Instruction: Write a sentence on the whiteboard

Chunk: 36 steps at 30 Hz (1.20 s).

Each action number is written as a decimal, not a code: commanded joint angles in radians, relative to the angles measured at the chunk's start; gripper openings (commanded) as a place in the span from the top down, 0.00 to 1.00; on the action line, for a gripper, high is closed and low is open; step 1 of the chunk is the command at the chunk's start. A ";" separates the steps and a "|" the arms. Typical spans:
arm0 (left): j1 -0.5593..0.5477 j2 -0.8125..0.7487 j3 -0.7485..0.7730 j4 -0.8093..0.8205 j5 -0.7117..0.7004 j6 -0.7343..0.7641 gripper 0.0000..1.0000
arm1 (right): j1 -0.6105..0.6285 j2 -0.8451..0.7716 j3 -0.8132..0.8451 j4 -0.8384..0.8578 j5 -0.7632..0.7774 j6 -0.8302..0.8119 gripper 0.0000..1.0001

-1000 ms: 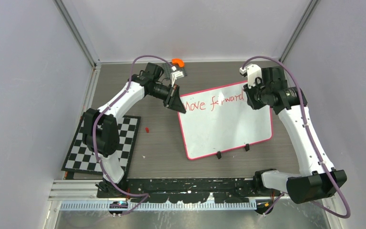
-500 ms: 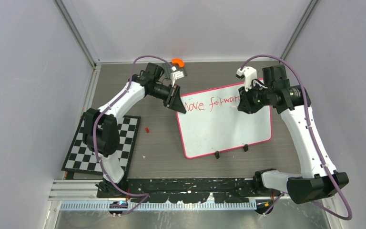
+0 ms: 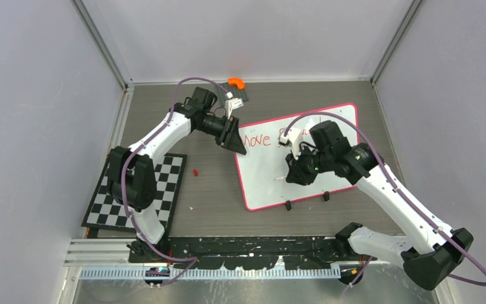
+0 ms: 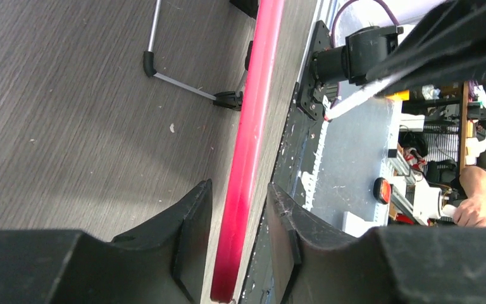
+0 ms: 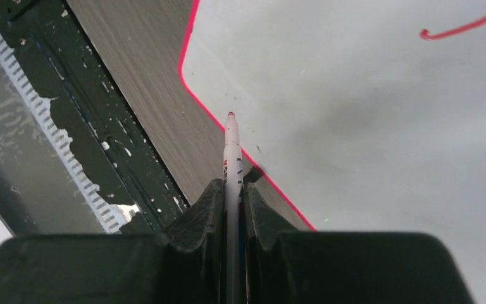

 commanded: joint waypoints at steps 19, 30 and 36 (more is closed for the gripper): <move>-0.010 -0.041 -0.117 0.207 0.015 -0.149 0.92 | 0.303 -0.007 -0.163 0.477 0.251 -0.015 1.00; -0.015 -0.025 -0.120 0.211 -0.002 -0.158 1.00 | 0.310 -0.047 -0.220 0.494 0.232 -0.035 1.00; -0.016 -0.018 -0.116 0.210 -0.006 -0.157 1.00 | 0.336 -0.027 -0.216 0.507 0.288 -0.033 1.00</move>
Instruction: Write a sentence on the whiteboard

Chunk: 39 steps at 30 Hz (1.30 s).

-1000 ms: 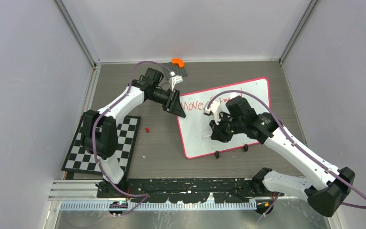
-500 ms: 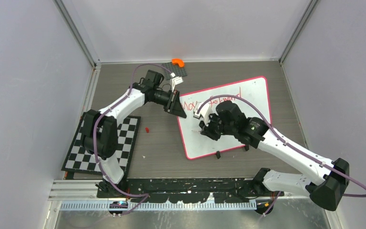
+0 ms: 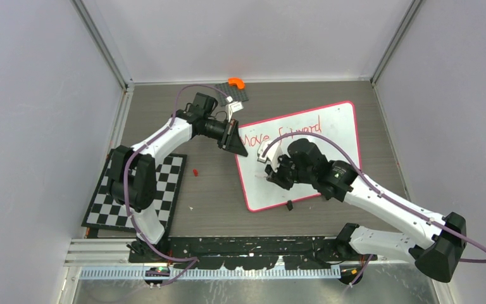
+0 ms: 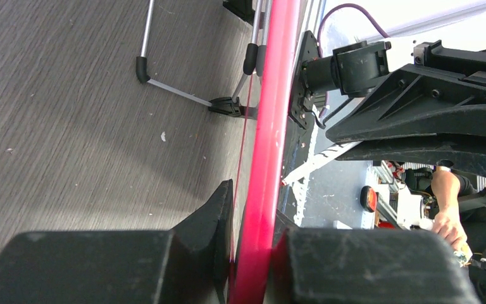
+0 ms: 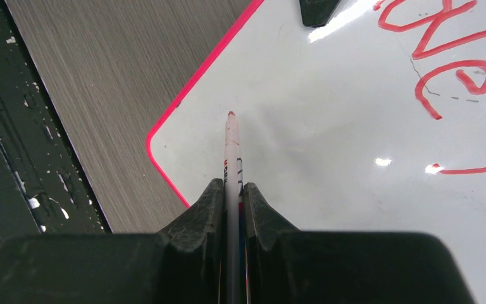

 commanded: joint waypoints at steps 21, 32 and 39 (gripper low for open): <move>-0.010 -0.001 0.005 0.015 -0.049 -0.022 1.00 | 0.082 0.082 0.004 0.047 0.234 -0.064 1.00; -0.010 0.001 0.012 0.000 -0.047 -0.013 1.00 | 0.081 0.068 -0.019 -0.004 0.204 -0.079 1.00; -0.010 0.003 0.015 -0.004 -0.045 -0.011 1.00 | 0.081 0.060 -0.023 -0.014 0.218 -0.084 1.00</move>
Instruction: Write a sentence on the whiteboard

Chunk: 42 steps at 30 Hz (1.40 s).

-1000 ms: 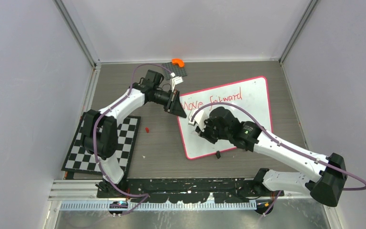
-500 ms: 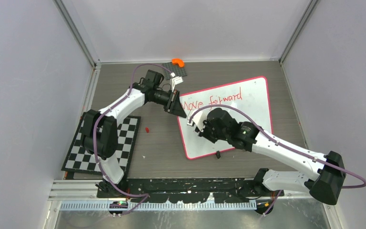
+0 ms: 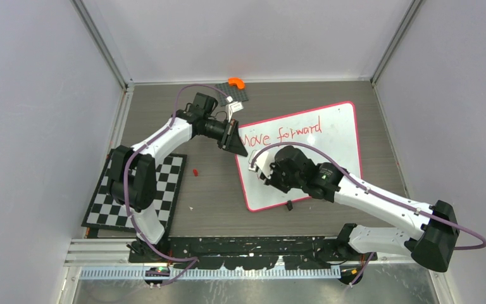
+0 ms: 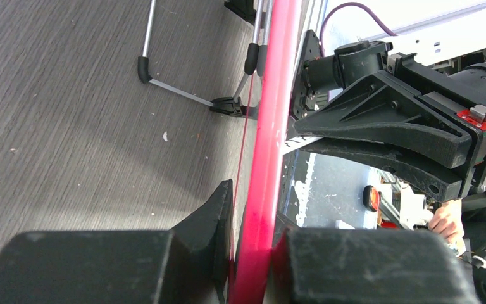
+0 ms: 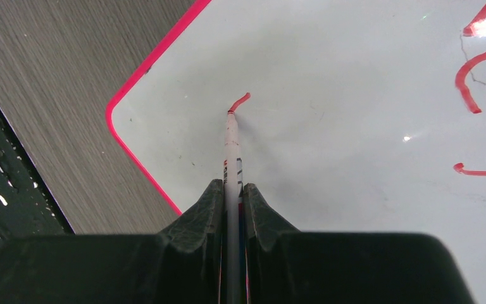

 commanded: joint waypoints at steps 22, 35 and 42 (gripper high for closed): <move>-0.010 0.007 0.020 -0.009 -0.043 -0.015 1.00 | 0.003 -0.020 0.031 0.084 0.189 0.019 1.00; -0.010 0.011 0.027 -0.018 -0.043 -0.008 1.00 | 0.003 -0.020 0.006 -0.003 0.120 -0.005 1.00; -0.010 0.014 0.030 -0.024 -0.042 -0.002 1.00 | 0.002 -0.031 -0.011 -0.051 0.102 -0.015 1.00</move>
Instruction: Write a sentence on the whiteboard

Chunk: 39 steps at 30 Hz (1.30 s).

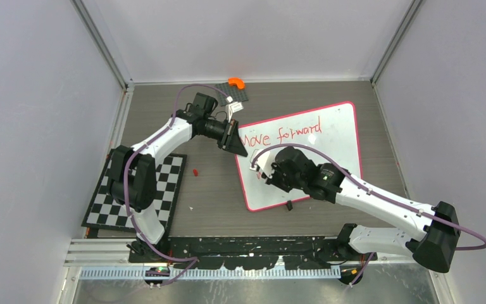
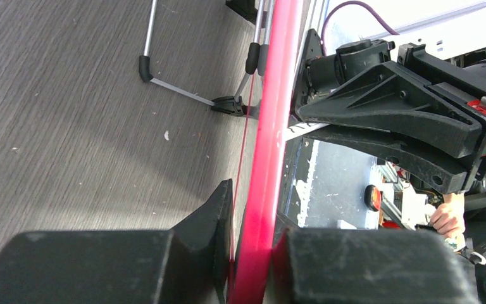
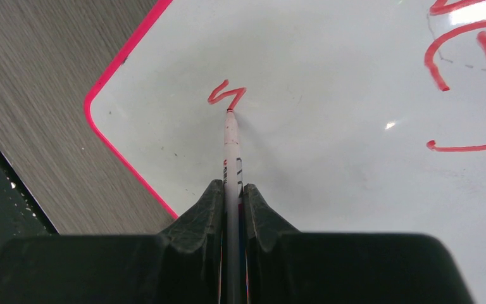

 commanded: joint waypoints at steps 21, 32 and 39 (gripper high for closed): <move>-0.010 0.015 0.030 -0.020 -0.032 -0.009 1.00 | -0.009 0.011 0.070 0.008 0.107 -0.008 1.00; -0.010 0.015 0.031 -0.026 -0.026 -0.003 1.00 | -0.010 -0.104 0.080 -0.083 -0.022 -0.015 1.00; -0.010 0.015 0.032 -0.026 -0.026 -0.005 1.00 | -0.010 -0.056 0.077 -0.067 0.057 -0.018 1.00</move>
